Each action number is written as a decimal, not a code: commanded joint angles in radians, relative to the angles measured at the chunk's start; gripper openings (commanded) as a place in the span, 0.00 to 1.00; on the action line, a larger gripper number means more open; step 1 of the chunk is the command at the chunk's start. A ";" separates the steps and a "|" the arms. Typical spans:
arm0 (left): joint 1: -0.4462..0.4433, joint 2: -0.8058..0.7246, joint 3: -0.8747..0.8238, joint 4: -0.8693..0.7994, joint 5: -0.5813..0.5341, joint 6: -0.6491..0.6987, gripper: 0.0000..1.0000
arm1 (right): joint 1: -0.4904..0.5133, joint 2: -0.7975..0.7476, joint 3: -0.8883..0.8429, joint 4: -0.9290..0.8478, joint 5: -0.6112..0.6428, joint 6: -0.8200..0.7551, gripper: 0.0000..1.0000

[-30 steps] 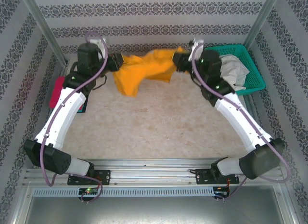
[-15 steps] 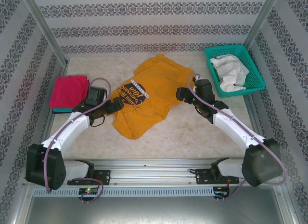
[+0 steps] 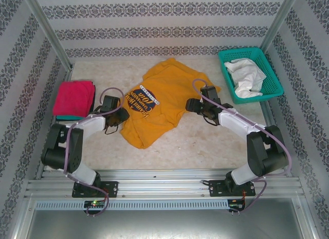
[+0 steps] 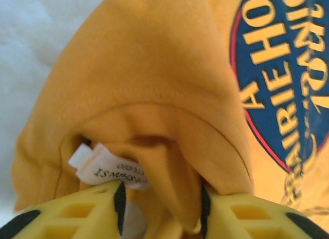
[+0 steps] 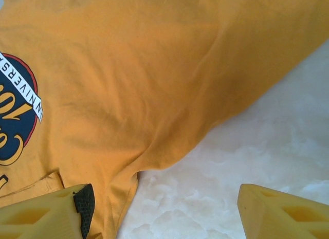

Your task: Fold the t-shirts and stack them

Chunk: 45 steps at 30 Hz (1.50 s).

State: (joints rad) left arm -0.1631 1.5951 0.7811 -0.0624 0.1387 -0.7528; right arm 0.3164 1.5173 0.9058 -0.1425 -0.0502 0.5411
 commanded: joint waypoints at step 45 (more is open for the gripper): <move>-0.040 0.011 0.157 -0.243 0.048 -0.003 0.40 | -0.009 0.003 0.044 0.025 -0.056 -0.005 0.76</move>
State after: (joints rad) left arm -0.2012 1.5906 0.9222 -0.3065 0.1661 -0.7422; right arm 0.2993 1.5311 0.9382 -0.1234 -0.1062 0.5472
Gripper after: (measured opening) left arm 0.405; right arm 0.759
